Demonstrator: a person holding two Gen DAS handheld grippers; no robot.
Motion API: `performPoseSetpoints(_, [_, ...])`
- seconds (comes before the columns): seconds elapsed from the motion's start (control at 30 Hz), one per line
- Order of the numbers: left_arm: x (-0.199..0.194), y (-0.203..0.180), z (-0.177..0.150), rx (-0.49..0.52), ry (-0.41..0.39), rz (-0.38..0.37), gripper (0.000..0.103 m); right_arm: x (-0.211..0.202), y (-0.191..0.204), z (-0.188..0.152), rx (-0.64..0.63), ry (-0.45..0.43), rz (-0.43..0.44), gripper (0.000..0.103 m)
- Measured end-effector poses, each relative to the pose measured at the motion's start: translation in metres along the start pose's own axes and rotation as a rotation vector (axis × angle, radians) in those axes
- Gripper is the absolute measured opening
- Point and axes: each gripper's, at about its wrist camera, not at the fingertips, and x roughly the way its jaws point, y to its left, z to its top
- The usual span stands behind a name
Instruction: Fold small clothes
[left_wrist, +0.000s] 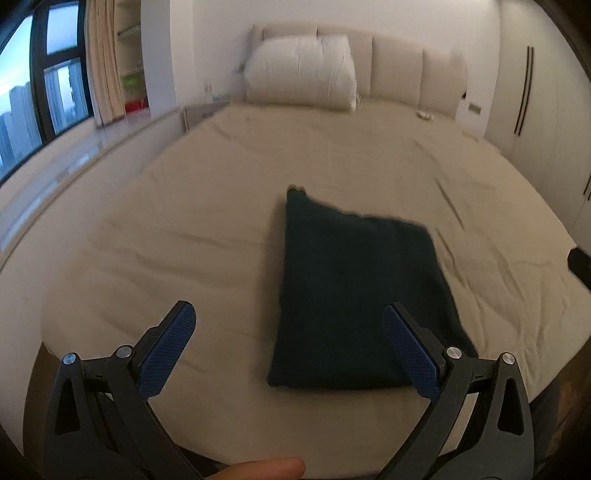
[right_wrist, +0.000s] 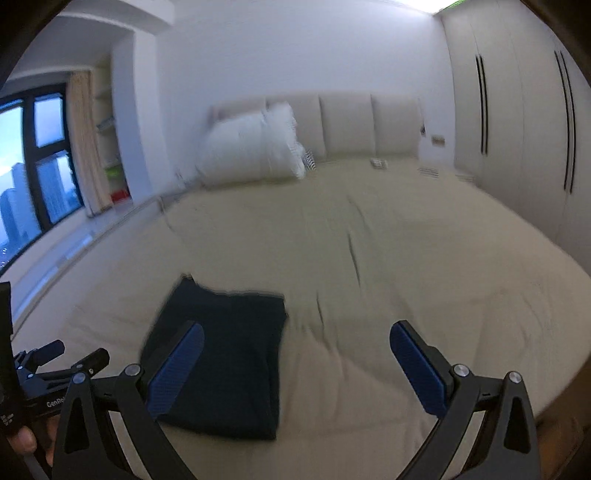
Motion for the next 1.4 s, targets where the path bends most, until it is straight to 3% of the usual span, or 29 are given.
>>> performPoseSetpoints(0.47, [0.036, -0.001, -0.017, 0.018, 0.073, 0.001, 0.103, 0.027, 0.013, -0.046, -0.079, 0.167, -0.009, 0.103])
performPoseSetpoints(1.4, [0.048, 0.002, -0.016, 0.038, 0.099, 0.01, 0.103, 0.038, 0.004, -0.055, -0.058, 0.233, -0.011, 0.103])
